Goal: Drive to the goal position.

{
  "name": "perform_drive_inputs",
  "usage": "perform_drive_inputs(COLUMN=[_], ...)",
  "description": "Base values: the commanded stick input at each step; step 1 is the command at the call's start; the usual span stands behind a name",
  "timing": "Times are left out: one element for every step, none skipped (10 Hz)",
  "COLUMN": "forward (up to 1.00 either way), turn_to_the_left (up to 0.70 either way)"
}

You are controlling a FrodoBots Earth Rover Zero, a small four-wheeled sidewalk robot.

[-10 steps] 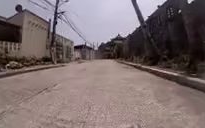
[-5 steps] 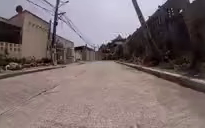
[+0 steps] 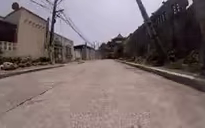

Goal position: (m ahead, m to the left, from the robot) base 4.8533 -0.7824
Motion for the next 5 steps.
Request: perform_drive_inputs(forward=[1.0,1.0,1.0,1.0,1.0], turn_to_the_left=[0.0,0.0,-0.06,-0.23,-0.4])
